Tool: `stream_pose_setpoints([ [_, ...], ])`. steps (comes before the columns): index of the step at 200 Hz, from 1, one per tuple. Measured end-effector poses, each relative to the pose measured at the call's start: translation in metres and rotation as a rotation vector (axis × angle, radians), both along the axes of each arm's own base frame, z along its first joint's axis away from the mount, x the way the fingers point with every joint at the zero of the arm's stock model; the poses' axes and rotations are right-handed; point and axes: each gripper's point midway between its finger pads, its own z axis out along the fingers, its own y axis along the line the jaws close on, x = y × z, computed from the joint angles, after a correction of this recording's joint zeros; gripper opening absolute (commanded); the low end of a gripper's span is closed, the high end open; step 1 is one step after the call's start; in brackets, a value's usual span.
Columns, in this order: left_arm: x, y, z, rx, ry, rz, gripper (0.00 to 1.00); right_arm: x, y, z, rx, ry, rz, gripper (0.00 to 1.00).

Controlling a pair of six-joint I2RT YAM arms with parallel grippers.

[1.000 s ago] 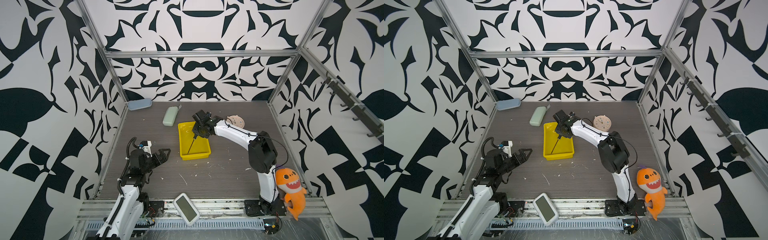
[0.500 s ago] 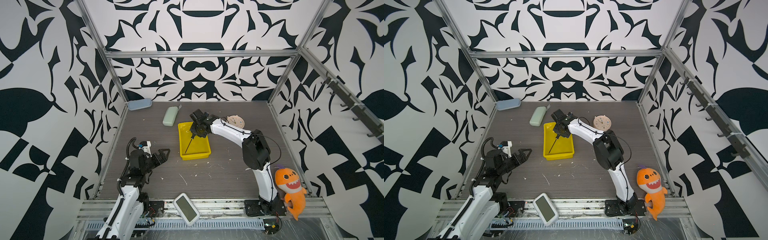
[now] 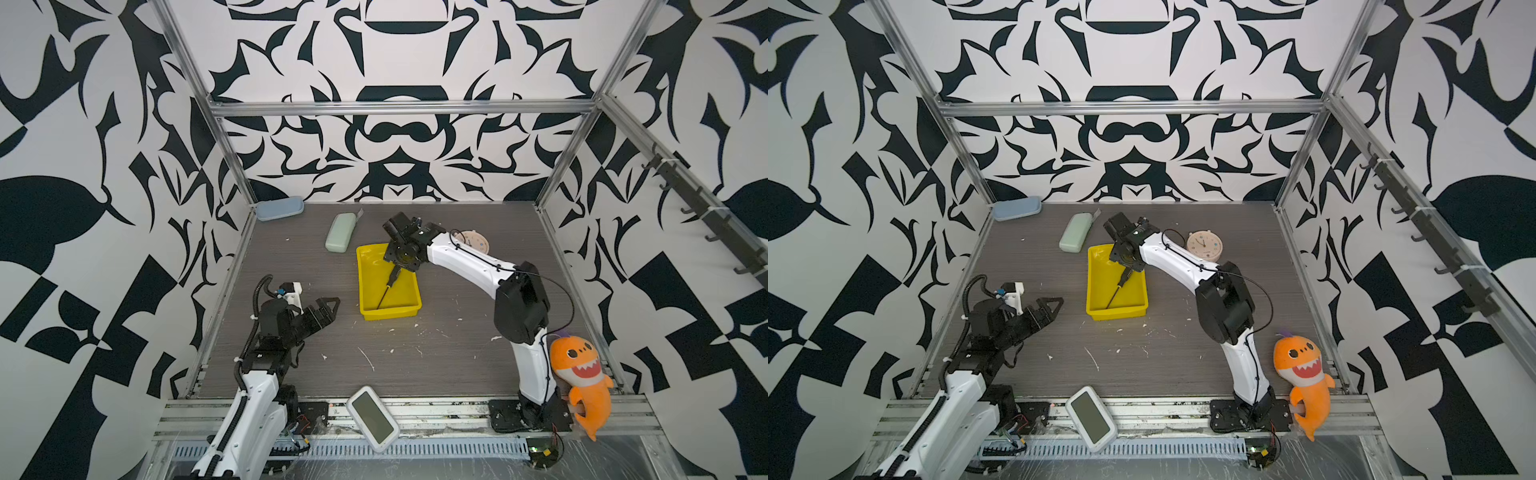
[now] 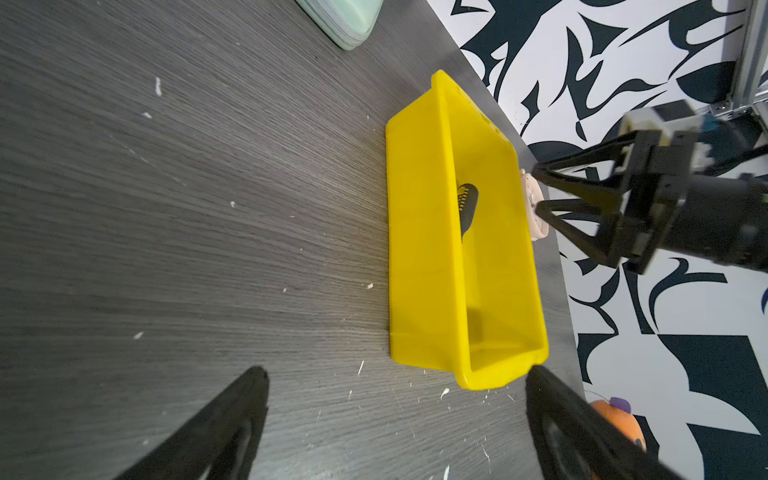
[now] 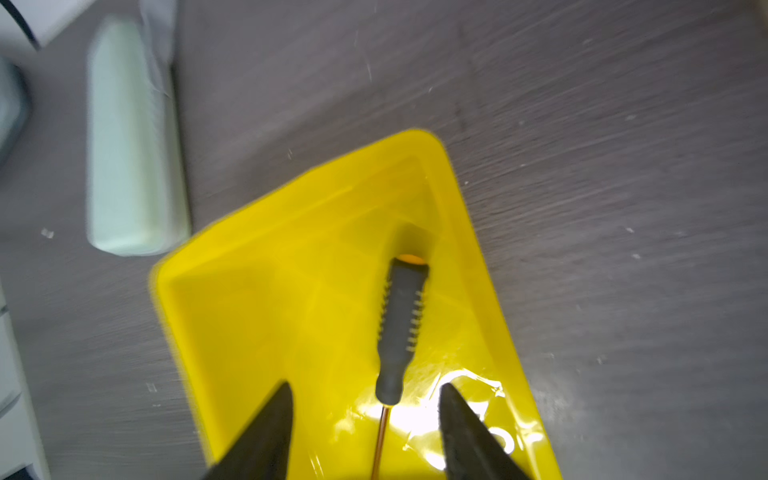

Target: Put the screwdriver in the bin

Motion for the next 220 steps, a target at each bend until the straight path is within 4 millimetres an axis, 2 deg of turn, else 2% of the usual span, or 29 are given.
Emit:
stream_pose_setpoints([
  [24, 0.000, 0.000, 0.000, -0.001, 0.001, 0.002, 0.99, -0.004, -0.016, 0.043, -0.018, -0.074, 0.048, 0.73],
  [44, 0.000, 0.000, 0.000, -0.001, 0.000, 0.001, 0.99, -0.008, -0.034, 0.071, -0.066, -0.149, 0.095, 0.78],
  [62, 0.000, 0.000, 0.000, -0.002, 0.001, 0.002, 0.99, -0.017, -0.063, 0.084, -0.170, -0.206, 0.109, 0.81],
  [77, 0.000, 0.000, 0.000, -0.003, 0.001, 0.003, 0.99, -0.027, -0.094, 0.087, -0.288, -0.252, 0.105, 0.95],
  [83, 0.000, 0.000, 0.000, -0.003, 0.001, 0.003, 0.99, -0.031, -0.106, 0.086, -0.336, -0.267, 0.105, 1.00],
  [104, 0.000, 0.000, 0.000, -0.003, 0.002, 0.004, 0.99, -0.049, -0.147, 0.080, -0.519, -0.334, 0.115, 1.00],
  [132, 0.000, 0.000, -0.003, -0.002, 0.015, 0.003, 0.99, -0.068, -0.189, 0.069, -0.719, -0.435, 0.113, 1.00],
  [166, 0.001, 0.001, -0.002, 0.002, 0.008, 0.011, 0.99, -0.077, -0.218, 0.049, -0.929, -0.497, 0.143, 1.00],
  [188, 0.001, 0.002, 0.002, 0.001, -0.007, 0.012, 0.99, -0.080, -0.232, 0.023, -1.047, -0.483, 0.182, 1.00],
  [203, 0.001, 0.002, 0.004, 0.002, -0.017, 0.013, 0.99, -0.081, -0.242, 0.010, -1.072, -0.455, 0.181, 1.00],
  [220, 0.001, 0.002, 0.004, 0.002, -0.018, 0.013, 0.99, -0.076, -0.261, 0.007, -1.053, -0.436, 0.121, 1.00],
])
